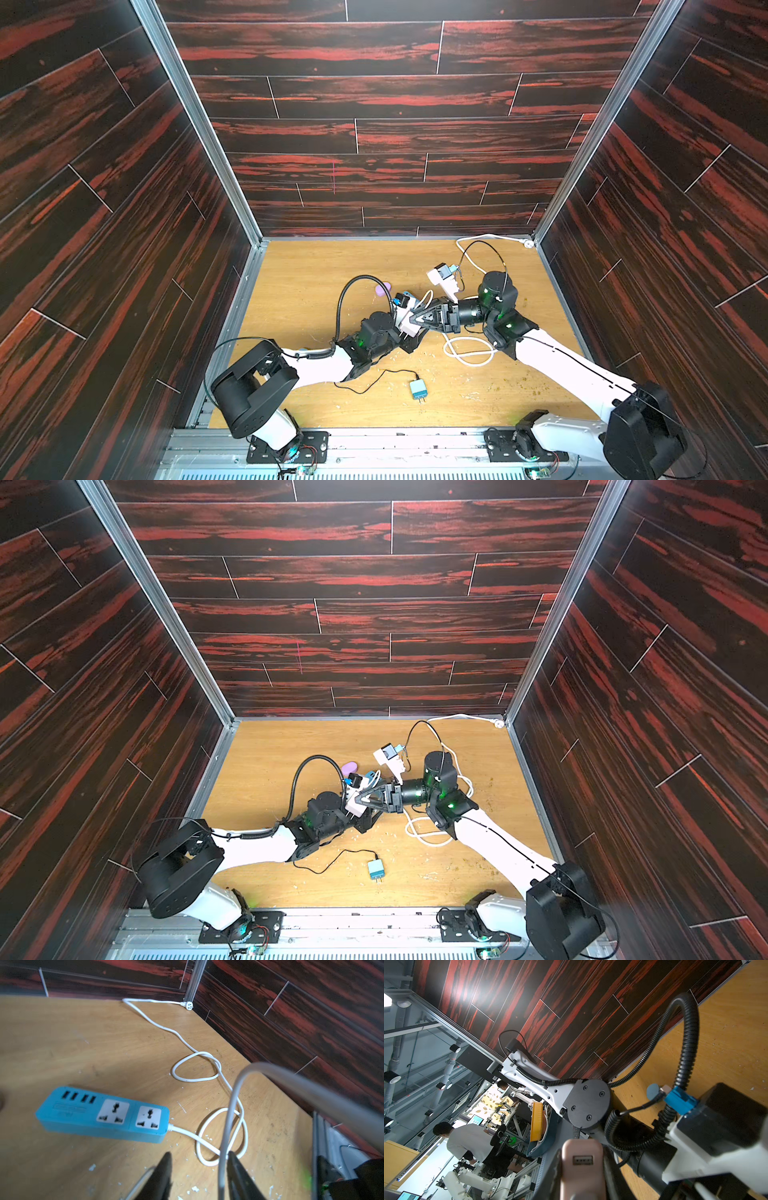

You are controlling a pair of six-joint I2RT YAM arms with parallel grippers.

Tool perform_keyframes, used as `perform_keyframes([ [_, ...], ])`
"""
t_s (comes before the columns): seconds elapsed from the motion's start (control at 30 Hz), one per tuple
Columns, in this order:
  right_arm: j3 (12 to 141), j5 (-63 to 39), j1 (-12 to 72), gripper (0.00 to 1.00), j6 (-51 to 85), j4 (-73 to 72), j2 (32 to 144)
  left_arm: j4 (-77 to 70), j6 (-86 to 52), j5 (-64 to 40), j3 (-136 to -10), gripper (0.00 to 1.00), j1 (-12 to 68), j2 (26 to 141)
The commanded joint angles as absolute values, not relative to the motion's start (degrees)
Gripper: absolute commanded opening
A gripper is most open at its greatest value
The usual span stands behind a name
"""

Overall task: Charge the bluetooth headset
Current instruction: Adjust the charging cable at the plug.

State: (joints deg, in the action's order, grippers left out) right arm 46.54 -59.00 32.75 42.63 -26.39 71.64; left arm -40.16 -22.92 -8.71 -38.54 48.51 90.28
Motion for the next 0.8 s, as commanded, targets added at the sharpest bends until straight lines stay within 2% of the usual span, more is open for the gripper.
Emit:
perform_keyframes([
  [0.0,46.23,-59.39,32.85,0.16,42.27,-27.47,71.44,-38.93,-22.9,-10.46,-40.08,0.29,48.69,90.19],
  [0.13,46.17,-59.1,32.7,0.16,41.03,-25.65,71.19,-35.87,-22.36,-9.59,-39.34,0.11,48.65,88.23],
  [0.3,46.23,-58.8,31.79,0.17,39.65,-23.14,70.19,-31.38,-21.54,-6.68,-36.62,0.02,48.54,83.98],
  [0.6,47.26,-55.73,30.7,0.17,31.38,-11.77,68.07,-22.46,-20.15,-0.62,-33.37,0.0,47.38,75.3],
  [0.77,49.06,-49.64,30.45,0.17,23.17,-1.13,68.11,-15.1,-18.43,2.71,-32.87,0.0,45.59,69.86],
])
